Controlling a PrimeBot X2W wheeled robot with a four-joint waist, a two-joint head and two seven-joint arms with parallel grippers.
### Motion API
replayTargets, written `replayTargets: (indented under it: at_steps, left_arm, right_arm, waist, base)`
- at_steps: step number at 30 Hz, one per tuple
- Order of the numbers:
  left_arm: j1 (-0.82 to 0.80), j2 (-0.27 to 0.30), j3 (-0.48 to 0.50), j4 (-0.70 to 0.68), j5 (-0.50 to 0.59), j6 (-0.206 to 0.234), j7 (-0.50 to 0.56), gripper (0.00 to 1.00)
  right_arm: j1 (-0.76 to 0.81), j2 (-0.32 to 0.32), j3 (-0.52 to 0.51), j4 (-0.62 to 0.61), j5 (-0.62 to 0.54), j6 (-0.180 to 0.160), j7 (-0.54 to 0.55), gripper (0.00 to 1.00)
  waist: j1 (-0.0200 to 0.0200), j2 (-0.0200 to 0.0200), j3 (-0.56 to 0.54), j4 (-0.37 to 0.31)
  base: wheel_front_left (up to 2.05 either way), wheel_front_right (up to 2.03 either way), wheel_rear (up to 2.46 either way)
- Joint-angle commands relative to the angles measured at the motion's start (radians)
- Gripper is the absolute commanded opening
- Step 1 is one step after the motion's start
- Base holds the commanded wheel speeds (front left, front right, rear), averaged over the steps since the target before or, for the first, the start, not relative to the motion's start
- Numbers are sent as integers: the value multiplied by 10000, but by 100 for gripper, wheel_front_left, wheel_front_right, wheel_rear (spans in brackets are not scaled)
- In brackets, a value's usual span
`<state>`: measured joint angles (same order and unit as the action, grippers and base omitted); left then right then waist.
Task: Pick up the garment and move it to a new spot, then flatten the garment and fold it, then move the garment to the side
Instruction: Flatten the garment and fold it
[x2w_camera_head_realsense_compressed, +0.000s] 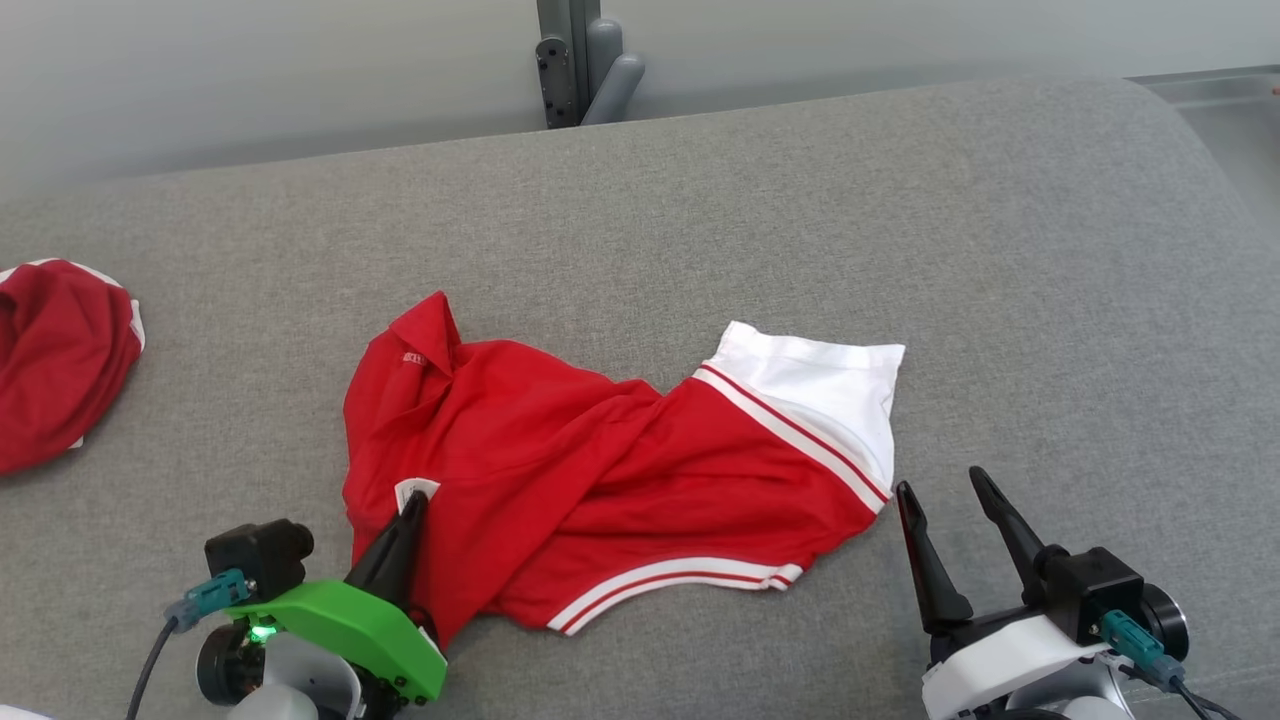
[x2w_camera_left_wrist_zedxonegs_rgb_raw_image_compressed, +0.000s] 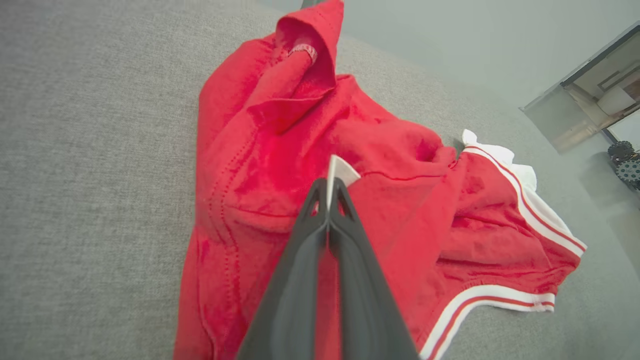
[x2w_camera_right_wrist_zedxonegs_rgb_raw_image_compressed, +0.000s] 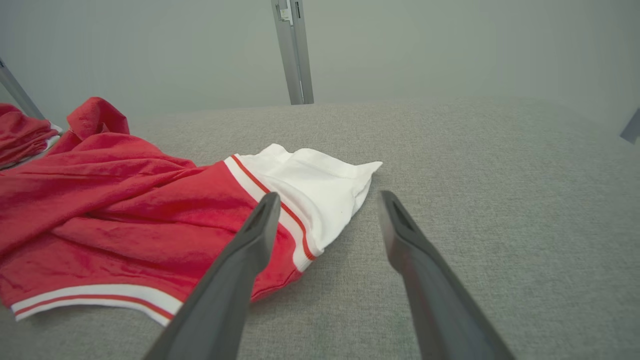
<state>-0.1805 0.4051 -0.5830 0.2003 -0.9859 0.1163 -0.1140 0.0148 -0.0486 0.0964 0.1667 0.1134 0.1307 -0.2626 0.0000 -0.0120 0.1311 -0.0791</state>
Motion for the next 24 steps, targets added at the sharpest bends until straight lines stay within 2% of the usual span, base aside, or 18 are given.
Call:
replayTargets:
  at_steps: [1, 5, 10, 12, 15, 16, 17, 18, 21, 24]
  left_arm:
    - [-190, 94, -93, -151, 240, 34, -59, 0]
    - [-220, 116, -596, -1281, 696, 30, 123, 0]
    - [92, -33, -1678, -2789, 1107, 13, 857, 0]
    - [192, -199, -2080, -2981, 994, -65, 1183, 0]
    - [171, -371, -2567, -2461, 1208, -15, 1502, 0]
    - [179, -522, -2594, -2206, 1179, 3, 1475, 27]
    - [105, -544, -2634, -1906, 1339, 79, 1428, 75]
    - [-12, -522, -2687, -1610, 1554, 154, 1353, 100]
    - [59, -813, -2627, -1295, 1364, 84, 1100, 100]
    - [329, -594, -2300, -1360, 1245, 189, 801, 100]
  right_arm:
    - [38, -33, -7, 1, 23, 1, -34, 100]
    - [146, -32, -60, -52, 54, 1, -33, 100]
    - [191, -33, -18, -37, 151, 1, -34, 100]
    - [133, -30, 2, -59, 195, -1, -34, 100]
    - [4, -33, 48, -46, 259, 1, -34, 100]
    - [-18, -33, 41, -44, 276, 1, -34, 100]
    - [-30, -32, 59, -38, 287, -1, -34, 100]
    - [-59, -30, 78, -30, 288, 1, -34, 100]
    - [-97, -32, 28, -27, 273, 1, -34, 100]
    - [-19, -30, -8, -25, 211, 1, -34, 100]
  waist:
    - [0, 120, -10, -25]
    - [0, 120, -3, -3]
    - [0, 120, 13, 41]
    - [0, 120, 88, 81]
    - [0, 120, 183, 119]
    - [0, 120, 207, 134]
    - [0, 120, 236, 138]
    - [0, 120, 262, 136]
    - [0, 120, 297, 158]
    - [0, 120, 296, 167]
  base:
    - [0, 0, 0]
    - [0, 0, 0]
    - [0, 0, 0]
    - [0, 0, 0]
    - [0, 0, 0]
    - [0, 0, 0]
    - [0, 0, 0]
    - [0, 0, 0]
    - [0, 0, 0]
    - [0, 0, 0]
